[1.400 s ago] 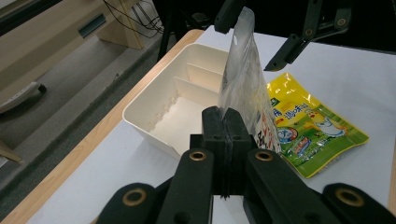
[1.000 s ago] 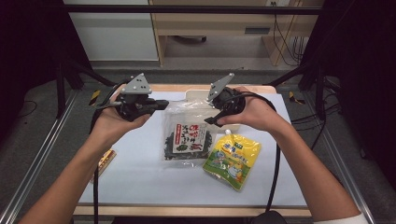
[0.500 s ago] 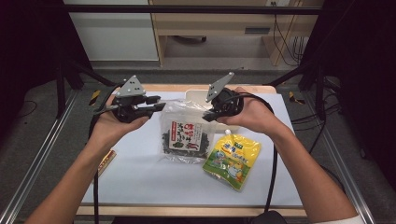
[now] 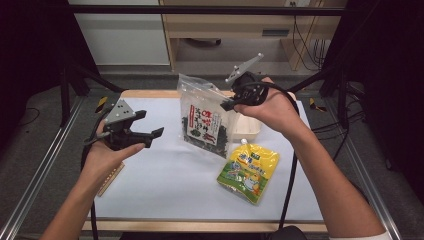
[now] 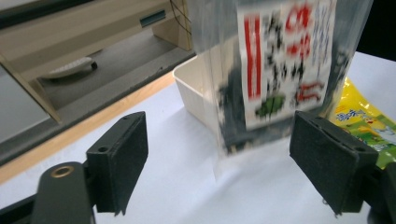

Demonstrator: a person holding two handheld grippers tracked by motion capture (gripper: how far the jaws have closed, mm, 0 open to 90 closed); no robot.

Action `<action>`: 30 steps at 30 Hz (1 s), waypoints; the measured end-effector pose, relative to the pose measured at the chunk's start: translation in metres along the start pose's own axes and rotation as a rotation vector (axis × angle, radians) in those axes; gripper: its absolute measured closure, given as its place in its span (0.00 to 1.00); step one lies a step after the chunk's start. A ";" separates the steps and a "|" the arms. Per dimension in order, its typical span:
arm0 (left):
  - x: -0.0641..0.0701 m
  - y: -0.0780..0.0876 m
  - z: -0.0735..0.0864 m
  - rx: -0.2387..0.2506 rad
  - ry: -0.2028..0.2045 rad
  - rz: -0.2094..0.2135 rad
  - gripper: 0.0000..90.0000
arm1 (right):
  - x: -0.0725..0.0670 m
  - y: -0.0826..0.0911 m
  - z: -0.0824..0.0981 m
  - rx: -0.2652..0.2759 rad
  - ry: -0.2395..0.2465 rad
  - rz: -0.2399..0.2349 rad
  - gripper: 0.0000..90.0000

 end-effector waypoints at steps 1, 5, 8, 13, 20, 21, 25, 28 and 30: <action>-0.001 -0.002 0.005 -0.004 0.015 0.000 0.21 | 0.002 0.002 -0.001 0.001 -0.005 0.012 0.93; -0.002 -0.013 0.027 -0.036 0.042 -0.001 0.19 | 0.015 0.012 -0.003 0.017 -0.055 0.066 0.96; -0.002 -0.021 0.046 -0.069 0.049 -0.012 0.19 | 0.024 0.018 -0.004 0.020 -0.084 0.112 0.96; 0.000 -0.032 0.078 -0.117 0.065 -0.028 0.16 | 0.034 0.027 -0.008 0.029 -0.099 0.158 0.96; -0.001 -0.051 0.125 -0.219 0.069 -0.063 0.12 | 0.048 0.035 -0.011 0.025 -0.129 0.219 0.96; -0.001 -0.052 0.127 -0.227 0.058 -0.072 0.11 | 0.053 0.034 -0.012 0.011 -0.134 0.238 0.96; -0.002 -0.051 0.131 -0.224 0.076 -0.068 0.11 | 0.060 0.030 -0.012 -0.011 -0.138 0.261 0.96; -0.004 -0.052 0.134 -0.234 0.075 -0.077 0.11 | 0.066 0.026 -0.012 -0.023 -0.146 0.283 0.96; -0.005 -0.052 0.137 -0.238 0.079 -0.082 0.11 | 0.070 0.024 -0.012 -0.025 -0.151 0.292 0.96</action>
Point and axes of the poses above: each handheld gripper's, and its own axes: y roughly backward along the jaws, z roughly out of its underside, x roughly to its right, the point moved 3 cm from there along -y, roughly forward along the jaws, and after that the axes turned 11 degrees about y, right-handed, at the moved point
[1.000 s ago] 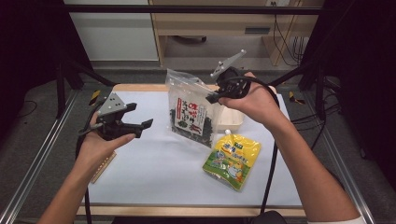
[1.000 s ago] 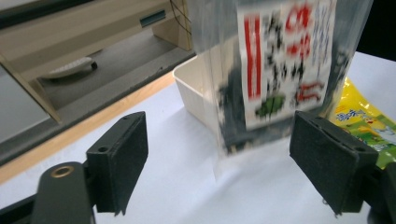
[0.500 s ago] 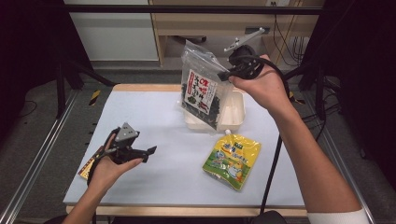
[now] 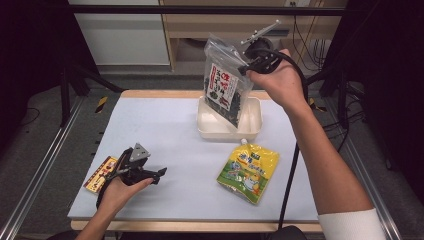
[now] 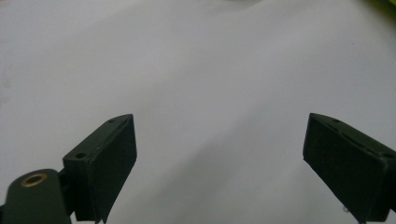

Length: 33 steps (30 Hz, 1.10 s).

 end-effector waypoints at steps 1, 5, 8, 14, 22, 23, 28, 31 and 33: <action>0.000 0.000 0.001 -0.003 0.002 0.000 0.11 | 0.002 -0.005 -0.001 -0.006 -0.002 0.007 0.96; -0.001 -0.001 0.002 -0.008 -0.003 -0.005 0.11 | 0.004 -0.013 -0.002 -0.021 0.006 0.020 0.96; -0.002 -0.001 0.002 -0.008 -0.002 -0.008 0.11 | 0.005 -0.022 -0.001 -0.032 0.012 0.030 0.96; -0.002 -0.002 0.002 -0.013 -0.004 -0.007 0.11 | 0.008 -0.036 0.001 -0.024 -0.014 0.025 0.96; -0.001 -0.003 0.003 -0.024 -0.015 -0.007 0.11 | 0.006 -0.047 0.004 -0.026 -0.053 0.020 0.96; -0.001 -0.003 0.003 -0.024 -0.015 -0.007 0.11 | 0.005 -0.048 0.005 -0.025 -0.054 0.019 0.96; -0.001 -0.003 0.004 -0.026 -0.017 -0.008 0.11 | 0.001 -0.054 0.010 -0.014 -0.056 0.014 0.96; 0.000 -0.003 0.004 -0.028 -0.018 -0.008 0.11 | -0.002 -0.058 0.015 -0.009 -0.055 0.007 0.96; 0.000 -0.003 0.004 -0.030 -0.019 -0.008 0.11 | -0.003 -0.060 0.018 -0.002 -0.062 0.008 0.96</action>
Point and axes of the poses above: each handheld gripper's, and its own axes: y roughly backward along the jaws, z roughly out of its underside, x roughly to its right, the point moved 3 cm from there along -y, roughly forward along the jaws, and after that the axes turned 11 degrees about y, right-handed, at the moved point
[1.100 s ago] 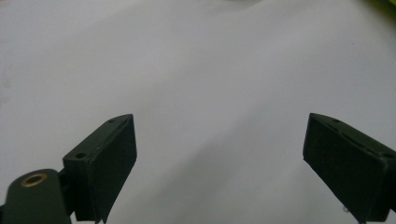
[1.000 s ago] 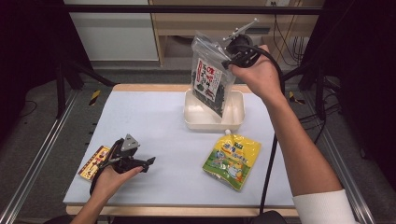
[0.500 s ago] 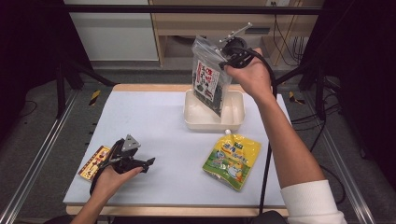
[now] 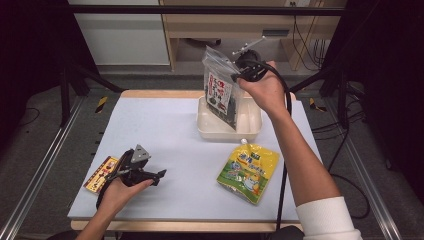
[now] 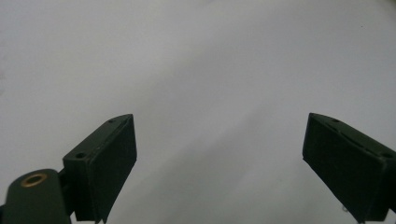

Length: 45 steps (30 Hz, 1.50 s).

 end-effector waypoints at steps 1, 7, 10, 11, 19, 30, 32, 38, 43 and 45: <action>0.000 0.000 0.000 -0.002 -0.001 0.001 0.11 | 0.000 0.000 0.001 0.003 -0.006 -0.006 0.96; 0.001 -0.001 0.001 -0.011 -0.007 0.000 0.11 | -0.001 -0.001 0.007 0.016 -0.023 -0.007 0.96; 0.002 -0.002 0.001 -0.012 -0.010 0.000 0.11 | -0.004 -0.004 0.011 0.014 -0.025 -0.012 0.96; 0.002 -0.002 0.001 -0.016 -0.013 0.001 0.11 | -0.004 -0.004 0.011 0.014 -0.025 -0.012 0.96; 0.003 -0.002 0.002 -0.023 -0.012 0.002 0.11 | -0.010 -0.013 0.019 0.001 -0.030 -0.029 0.96; 0.003 -0.003 0.002 -0.026 -0.018 0.002 0.11 | -0.005 -0.009 0.034 0.016 -0.061 -0.038 0.94; 0.004 -0.002 0.003 -0.035 -0.006 0.020 0.11 | -0.005 -0.009 0.034 0.018 -0.060 -0.039 0.94; 0.001 -0.001 0.002 -0.021 -0.013 -0.002 0.11 | -0.005 -0.009 0.034 0.031 -0.062 -0.046 0.91; 0.001 -0.001 0.002 -0.024 -0.014 -0.001 0.11 | -0.007 -0.009 0.035 0.048 -0.061 -0.051 0.88; 0.001 -0.001 0.002 -0.024 -0.014 -0.001 0.11 | -0.008 -0.009 0.035 0.052 -0.062 -0.051 0.87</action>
Point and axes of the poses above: each handheld gripper's, and its own axes: y roughly backward along the jaws, z roughly out of its underside, x roughly to its right, the point moved 3 cm from there along -y, roughly forward along the jaws, and after that the axes turned 11 degrees about y, right-handed, at the moved point
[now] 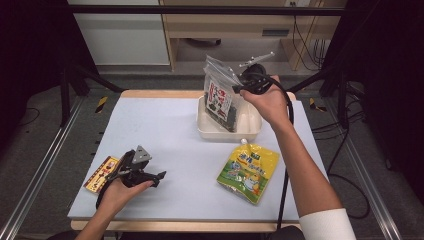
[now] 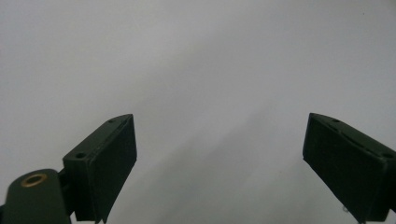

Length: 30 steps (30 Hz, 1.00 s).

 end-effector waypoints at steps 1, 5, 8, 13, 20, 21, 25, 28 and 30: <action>0.000 0.000 0.000 -0.003 -0.003 -0.001 0.11 | 0.000 0.000 0.000 0.001 0.003 0.001 0.86; -0.001 0.000 0.000 -0.006 -0.003 -0.003 0.11 | -0.002 0.003 -0.001 0.016 0.005 0.008 0.78; -0.001 0.000 0.001 -0.008 -0.002 -0.004 0.11 | -0.006 0.006 -0.002 0.020 0.007 0.015 0.67; -0.002 0.000 0.001 -0.009 -0.006 -0.007 0.11 | -0.012 0.014 -0.003 0.055 0.016 0.034 0.45; -0.002 -0.001 0.002 -0.008 0.001 -0.010 0.09 | -0.021 0.038 0.009 0.114 0.024 0.080 0.30; -0.002 -0.002 0.002 -0.009 0.000 -0.012 0.09 | -0.022 0.041 0.011 0.114 0.024 0.087 0.28; -0.002 -0.001 0.002 -0.010 0.001 -0.013 0.08 | -0.032 0.056 0.024 0.142 0.011 0.103 0.24; -0.004 0.000 0.001 0.002 0.014 -0.016 0.08 | -0.039 0.065 0.036 0.150 0.006 0.117 0.22; -0.006 0.000 0.002 0.002 0.023 -0.021 0.08 | -0.045 0.069 0.047 0.157 -0.015 0.111 0.20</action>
Point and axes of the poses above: each handheld gripper's, and its own axes: y roughly backward along the jaws, z roughly out of its underside, x roughly to its right, the point moved 3 cm from there along -y, roughly forward along the jaws, and after that the axes turned 11 degrees about y, right-handed, at the moved point
